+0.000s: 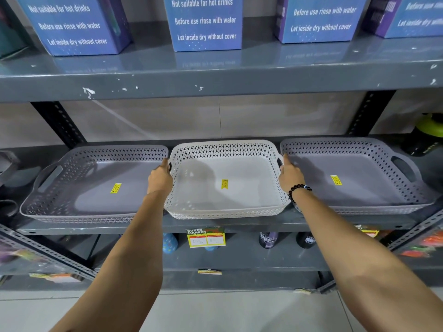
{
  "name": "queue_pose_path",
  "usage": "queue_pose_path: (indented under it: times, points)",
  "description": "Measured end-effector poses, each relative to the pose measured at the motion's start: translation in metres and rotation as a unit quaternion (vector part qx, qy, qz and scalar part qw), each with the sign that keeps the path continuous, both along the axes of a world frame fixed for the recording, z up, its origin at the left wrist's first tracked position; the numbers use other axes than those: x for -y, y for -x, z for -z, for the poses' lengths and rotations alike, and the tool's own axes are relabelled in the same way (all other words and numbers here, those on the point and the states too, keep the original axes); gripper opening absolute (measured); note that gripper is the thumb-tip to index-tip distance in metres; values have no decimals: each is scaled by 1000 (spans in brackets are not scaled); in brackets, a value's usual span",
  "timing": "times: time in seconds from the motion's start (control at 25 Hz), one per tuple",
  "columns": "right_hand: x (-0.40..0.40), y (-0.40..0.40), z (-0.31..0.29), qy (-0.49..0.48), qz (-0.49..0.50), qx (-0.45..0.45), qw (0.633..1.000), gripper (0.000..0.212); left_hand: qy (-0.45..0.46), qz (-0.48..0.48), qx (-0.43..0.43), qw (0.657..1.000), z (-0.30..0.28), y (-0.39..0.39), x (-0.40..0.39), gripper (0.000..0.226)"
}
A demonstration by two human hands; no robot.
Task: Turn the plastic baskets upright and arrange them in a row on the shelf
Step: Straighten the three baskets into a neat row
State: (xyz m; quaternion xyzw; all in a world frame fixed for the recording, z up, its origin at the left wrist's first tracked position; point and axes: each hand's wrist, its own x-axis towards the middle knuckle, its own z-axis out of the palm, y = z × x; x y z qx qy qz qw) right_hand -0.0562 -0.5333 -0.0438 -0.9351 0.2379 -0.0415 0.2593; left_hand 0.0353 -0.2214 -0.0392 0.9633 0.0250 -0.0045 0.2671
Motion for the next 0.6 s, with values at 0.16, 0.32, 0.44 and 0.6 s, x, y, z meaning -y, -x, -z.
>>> queue_pose_path:
  times: [0.16, 0.32, 0.44, 0.6]
  points:
    - [0, 0, 2, 1, -2, 1, 1000, 60, 0, 0, -2, 1000, 0, 1, 1, 51]
    - [0, 3, 0, 5, -2, -8, 1000, 63, 3, -2, -2, 1000, 0, 2, 0, 51]
    - [-2, 4, 1, 4, -1, -10, 1000, 67, -2, 4, -1, 1000, 0, 3, 0, 51]
    - [1, 2, 6, 18, -5, -21, 1000, 70, -10, 8, 0, 1000, 2, 2, 1, 51]
